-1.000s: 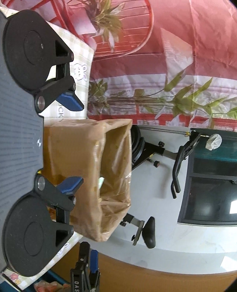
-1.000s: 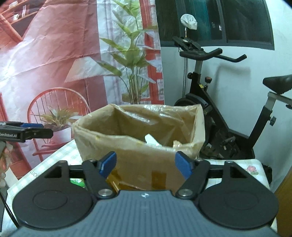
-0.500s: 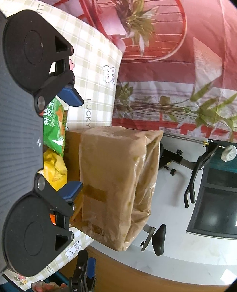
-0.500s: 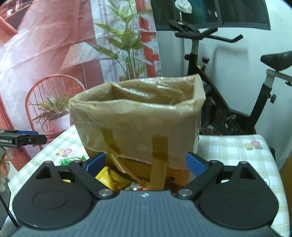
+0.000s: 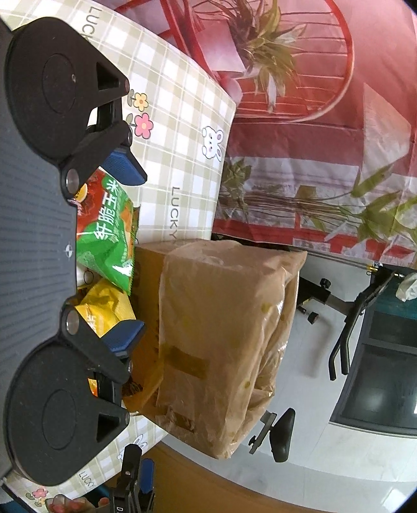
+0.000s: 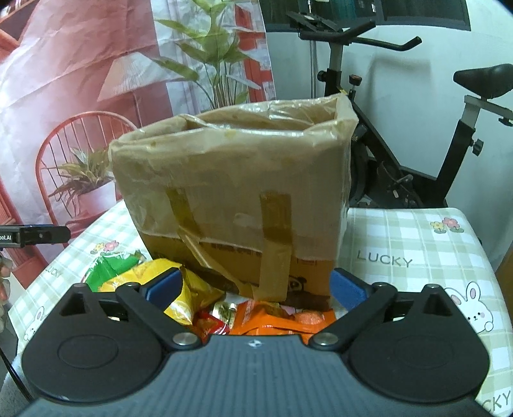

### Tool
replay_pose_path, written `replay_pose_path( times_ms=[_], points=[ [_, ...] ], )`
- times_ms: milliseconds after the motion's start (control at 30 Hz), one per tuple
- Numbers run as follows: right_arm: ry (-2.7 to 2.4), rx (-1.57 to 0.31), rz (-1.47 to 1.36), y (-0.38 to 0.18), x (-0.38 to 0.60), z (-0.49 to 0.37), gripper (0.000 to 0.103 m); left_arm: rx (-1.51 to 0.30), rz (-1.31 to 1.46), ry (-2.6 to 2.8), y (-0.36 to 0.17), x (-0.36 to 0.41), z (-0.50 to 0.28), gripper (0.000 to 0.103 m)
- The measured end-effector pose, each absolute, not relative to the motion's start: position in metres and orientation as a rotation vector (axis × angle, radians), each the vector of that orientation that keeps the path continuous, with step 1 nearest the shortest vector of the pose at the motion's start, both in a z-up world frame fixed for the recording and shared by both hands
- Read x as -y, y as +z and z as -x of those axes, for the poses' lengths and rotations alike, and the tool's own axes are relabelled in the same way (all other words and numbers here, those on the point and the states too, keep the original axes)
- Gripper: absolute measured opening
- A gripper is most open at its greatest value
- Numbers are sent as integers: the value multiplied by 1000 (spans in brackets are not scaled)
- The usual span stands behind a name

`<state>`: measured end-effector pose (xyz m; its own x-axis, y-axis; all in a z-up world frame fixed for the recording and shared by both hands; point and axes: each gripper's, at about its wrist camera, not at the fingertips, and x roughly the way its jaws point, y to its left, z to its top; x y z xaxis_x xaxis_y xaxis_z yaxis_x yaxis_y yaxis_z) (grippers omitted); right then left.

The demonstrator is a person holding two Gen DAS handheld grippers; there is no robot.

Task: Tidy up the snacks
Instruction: 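Move both open tools back toward the remaining snack pile, then grasp the green chip bag with the left tool while the right tool grasps the orange chip bag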

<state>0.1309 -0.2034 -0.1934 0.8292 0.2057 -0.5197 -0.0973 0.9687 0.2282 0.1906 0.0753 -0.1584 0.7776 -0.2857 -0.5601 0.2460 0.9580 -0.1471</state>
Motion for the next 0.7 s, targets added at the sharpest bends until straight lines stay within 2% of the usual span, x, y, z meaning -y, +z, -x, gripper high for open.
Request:
replay_pose_path(
  times_ms=[700],
  points=[
    [181,-664,-143,-240,196,-133,100,-675,106,-254,-193,-99,-190,92]
  ],
)
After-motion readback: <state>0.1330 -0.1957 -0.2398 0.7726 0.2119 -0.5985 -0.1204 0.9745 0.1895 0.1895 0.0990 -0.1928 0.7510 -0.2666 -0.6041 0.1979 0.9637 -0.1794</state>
